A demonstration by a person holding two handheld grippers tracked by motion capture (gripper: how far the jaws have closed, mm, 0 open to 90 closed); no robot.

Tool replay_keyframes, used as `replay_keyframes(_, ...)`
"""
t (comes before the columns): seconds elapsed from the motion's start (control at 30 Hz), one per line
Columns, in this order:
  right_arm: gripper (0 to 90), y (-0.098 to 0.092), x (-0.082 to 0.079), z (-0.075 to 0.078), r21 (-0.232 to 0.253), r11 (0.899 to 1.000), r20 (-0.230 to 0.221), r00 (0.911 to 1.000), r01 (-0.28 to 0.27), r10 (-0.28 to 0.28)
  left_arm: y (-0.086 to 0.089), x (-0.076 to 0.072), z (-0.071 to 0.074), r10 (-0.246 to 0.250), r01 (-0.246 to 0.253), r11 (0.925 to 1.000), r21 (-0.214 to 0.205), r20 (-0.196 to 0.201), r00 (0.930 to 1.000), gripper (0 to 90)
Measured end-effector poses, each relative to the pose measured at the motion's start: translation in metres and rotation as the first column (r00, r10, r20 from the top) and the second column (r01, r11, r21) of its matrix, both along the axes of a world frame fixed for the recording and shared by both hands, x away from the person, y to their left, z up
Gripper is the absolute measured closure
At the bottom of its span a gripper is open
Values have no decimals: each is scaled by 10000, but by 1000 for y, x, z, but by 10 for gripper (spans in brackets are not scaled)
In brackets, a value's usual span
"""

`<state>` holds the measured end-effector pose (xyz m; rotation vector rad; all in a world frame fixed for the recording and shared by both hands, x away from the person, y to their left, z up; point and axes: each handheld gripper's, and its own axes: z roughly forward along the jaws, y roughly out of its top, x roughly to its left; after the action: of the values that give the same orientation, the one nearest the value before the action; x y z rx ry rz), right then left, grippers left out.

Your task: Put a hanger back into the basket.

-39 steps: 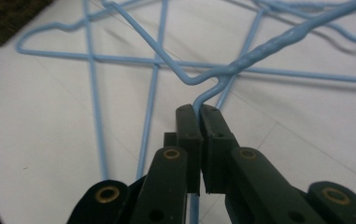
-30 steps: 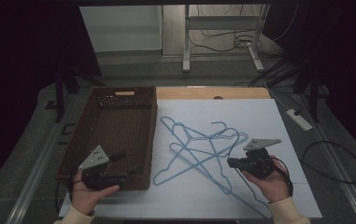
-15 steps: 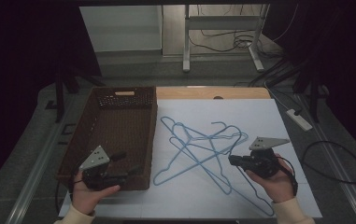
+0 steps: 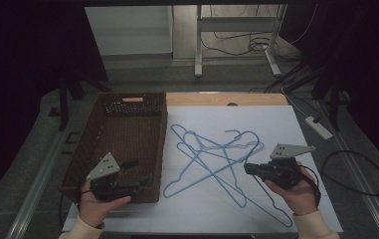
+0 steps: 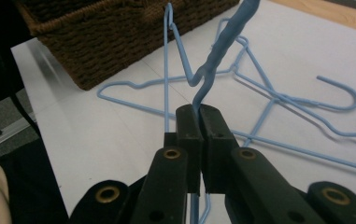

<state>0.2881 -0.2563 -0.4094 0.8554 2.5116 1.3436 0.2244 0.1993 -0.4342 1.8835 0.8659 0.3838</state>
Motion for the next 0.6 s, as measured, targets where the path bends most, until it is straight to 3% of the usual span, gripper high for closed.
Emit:
replay_keyframes(0.3, 877, -4, -2, 9, 439, 9985, 95, 9994, -327, 323, -13, 8, 4, -253, 253, 9996, 157, 23, 9997, 284)
replay_keyframes(0.6, 877, 12, 3, 14, 573, 9951, 95, 9968, -800, 796, -30, 21, 15, -616, 609, 9975, 347, 205, 9979, 284)
